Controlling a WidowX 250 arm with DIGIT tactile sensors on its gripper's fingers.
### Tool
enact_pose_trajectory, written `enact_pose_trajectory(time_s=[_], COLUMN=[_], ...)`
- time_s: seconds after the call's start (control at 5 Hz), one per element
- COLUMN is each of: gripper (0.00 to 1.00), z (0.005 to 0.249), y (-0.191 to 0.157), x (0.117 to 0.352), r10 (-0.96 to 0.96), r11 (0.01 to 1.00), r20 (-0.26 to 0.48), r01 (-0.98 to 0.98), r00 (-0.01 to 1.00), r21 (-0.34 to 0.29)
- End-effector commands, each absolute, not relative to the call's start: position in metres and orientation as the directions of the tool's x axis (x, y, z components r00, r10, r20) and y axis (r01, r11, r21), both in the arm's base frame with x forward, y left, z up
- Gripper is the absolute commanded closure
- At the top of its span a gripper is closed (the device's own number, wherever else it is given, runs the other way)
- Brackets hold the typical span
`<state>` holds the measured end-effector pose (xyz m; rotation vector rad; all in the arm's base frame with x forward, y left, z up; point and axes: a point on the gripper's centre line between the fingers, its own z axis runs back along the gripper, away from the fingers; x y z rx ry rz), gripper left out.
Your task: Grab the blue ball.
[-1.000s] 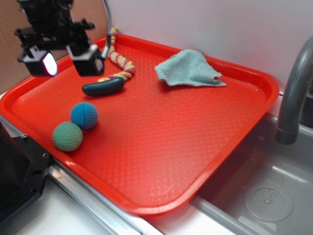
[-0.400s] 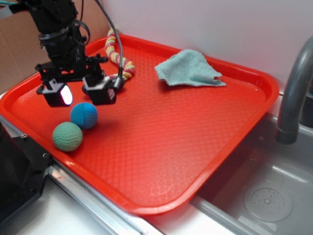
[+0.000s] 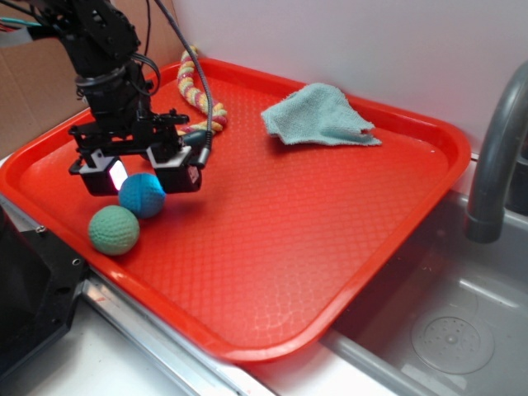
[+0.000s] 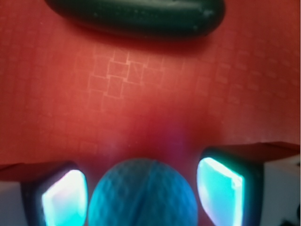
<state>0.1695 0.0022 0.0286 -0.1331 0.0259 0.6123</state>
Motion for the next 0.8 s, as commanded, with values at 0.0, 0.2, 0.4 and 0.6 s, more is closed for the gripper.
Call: enact_pose_trajectory(time_s=[0.0, 0.2, 0.4, 0.6], gripper=[1.0, 1.0, 1.0, 1.0], z=[0.026, 0.025, 0.023, 0.029], y=[-0.001, -0.002, -0.004, -0.002], x=[0.168, 0.167, 0.169, 0.177], r10=[0.578, 0.586, 0.569, 0.525], r11=[0.8, 0.795, 0.81, 0.848], r20=[-0.069, -0.071, -0.067, -0.041], r01=[-0.581, -0.59, -0.573, -0.526], r00=[0.813, 0.807, 0.819, 0.85], r21=[-0.149, -0.145, -0.123, -0.067])
